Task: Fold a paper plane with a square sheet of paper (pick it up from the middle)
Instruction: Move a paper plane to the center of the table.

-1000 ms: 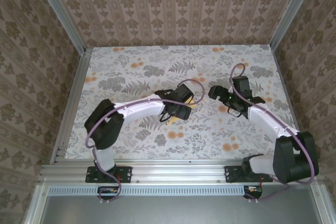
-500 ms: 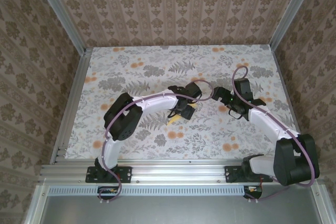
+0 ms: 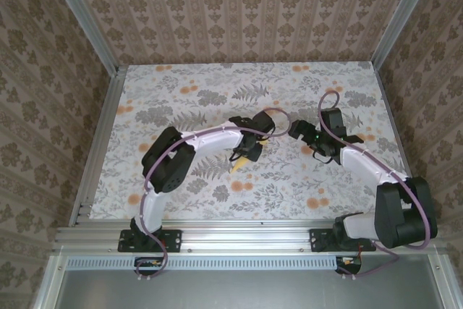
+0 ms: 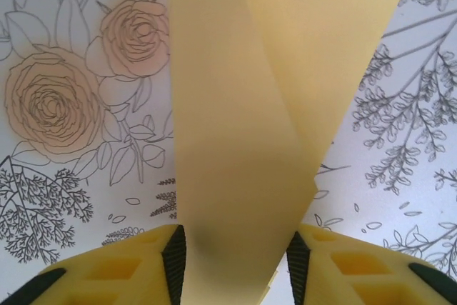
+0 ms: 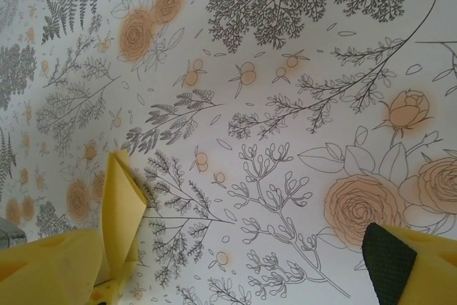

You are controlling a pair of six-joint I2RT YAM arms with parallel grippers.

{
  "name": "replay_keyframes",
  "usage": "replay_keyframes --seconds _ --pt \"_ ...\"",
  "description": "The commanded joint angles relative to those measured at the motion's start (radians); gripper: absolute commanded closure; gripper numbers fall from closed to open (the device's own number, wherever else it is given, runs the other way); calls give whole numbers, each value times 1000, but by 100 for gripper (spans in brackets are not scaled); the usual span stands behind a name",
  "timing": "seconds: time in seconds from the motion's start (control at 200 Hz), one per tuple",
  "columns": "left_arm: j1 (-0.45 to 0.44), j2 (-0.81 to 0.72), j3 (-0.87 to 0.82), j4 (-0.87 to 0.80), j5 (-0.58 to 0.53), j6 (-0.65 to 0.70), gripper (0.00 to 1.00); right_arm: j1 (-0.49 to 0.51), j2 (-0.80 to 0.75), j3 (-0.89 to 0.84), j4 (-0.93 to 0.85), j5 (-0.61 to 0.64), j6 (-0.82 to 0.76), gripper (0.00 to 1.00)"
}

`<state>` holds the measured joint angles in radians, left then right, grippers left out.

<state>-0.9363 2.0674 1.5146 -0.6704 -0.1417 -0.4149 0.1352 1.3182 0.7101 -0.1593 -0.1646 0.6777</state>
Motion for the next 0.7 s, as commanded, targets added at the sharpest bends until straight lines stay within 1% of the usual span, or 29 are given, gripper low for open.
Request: replay_keyframes --seconds 0.0,0.07,0.16,0.265,0.4,0.615,0.695 --pt "24 -58 -34 26 49 -10 61 -5 13 -14 26 -37 14 3" --pt "38 -70 -51 46 71 -18 66 -5 19 -16 32 -47 18 3" --pt "48 -88 -72 74 100 -28 66 -5 30 -15 40 -59 20 4" --pt "60 -112 -92 96 118 -36 62 -5 41 -15 47 -71 25 4" --pt "76 -136 -114 113 130 -38 55 -5 49 -14 54 -79 26 4" --pt "83 -122 -118 108 122 -31 55 -5 58 -15 57 -84 29 5" --pt "81 -118 -114 107 127 -18 48 -6 61 -15 59 -85 29 5"
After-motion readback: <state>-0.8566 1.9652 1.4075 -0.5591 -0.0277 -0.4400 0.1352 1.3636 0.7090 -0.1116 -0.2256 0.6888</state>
